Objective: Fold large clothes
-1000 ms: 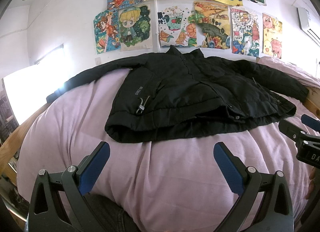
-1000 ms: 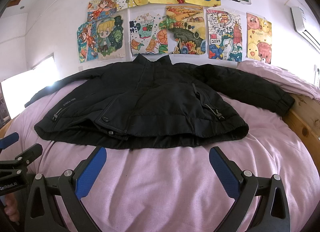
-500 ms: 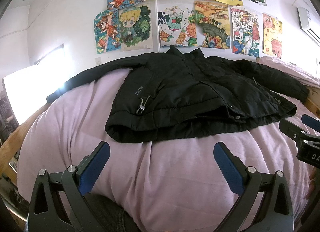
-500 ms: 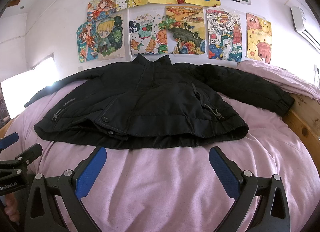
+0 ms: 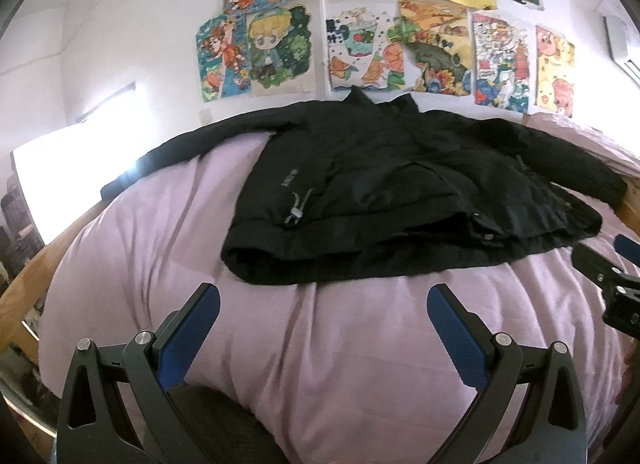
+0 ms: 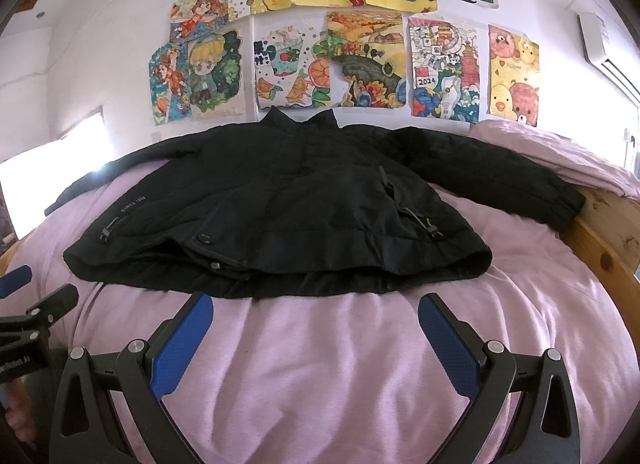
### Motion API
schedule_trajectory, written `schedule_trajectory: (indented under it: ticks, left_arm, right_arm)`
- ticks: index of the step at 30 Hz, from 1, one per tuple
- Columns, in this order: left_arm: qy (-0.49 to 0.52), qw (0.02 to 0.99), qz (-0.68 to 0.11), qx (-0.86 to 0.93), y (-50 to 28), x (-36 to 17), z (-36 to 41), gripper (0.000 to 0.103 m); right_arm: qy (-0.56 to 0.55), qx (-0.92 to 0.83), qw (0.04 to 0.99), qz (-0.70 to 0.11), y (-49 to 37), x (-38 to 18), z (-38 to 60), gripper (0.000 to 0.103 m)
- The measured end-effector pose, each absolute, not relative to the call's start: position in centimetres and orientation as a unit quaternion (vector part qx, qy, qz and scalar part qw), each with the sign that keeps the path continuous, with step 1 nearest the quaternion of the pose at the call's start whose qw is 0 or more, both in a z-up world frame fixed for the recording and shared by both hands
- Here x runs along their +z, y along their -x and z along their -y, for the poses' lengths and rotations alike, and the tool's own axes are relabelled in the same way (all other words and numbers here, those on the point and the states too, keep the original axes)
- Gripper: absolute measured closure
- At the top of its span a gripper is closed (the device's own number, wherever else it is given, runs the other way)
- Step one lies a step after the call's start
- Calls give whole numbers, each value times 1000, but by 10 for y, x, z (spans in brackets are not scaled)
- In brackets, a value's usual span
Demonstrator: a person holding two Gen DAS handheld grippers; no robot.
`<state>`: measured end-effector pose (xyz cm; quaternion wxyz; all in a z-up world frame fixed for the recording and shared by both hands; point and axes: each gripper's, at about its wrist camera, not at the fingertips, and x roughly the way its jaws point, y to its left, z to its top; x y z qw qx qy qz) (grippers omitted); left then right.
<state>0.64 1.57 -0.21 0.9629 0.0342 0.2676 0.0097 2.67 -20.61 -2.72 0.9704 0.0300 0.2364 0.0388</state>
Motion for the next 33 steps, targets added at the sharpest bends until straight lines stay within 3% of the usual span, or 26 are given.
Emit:
schedule_trajectory:
  ticks: [19, 33]
  left_arm:
    - [-55, 962, -267, -3, -88, 70, -18, 1]
    - [-107, 959, -262, -13, -171, 122, 22, 1]
  right_arm:
    - [-43, -59, 952, -297, -52, -18, 226, 0]
    - [-45, -64, 948, -307, -122, 46, 302, 0]
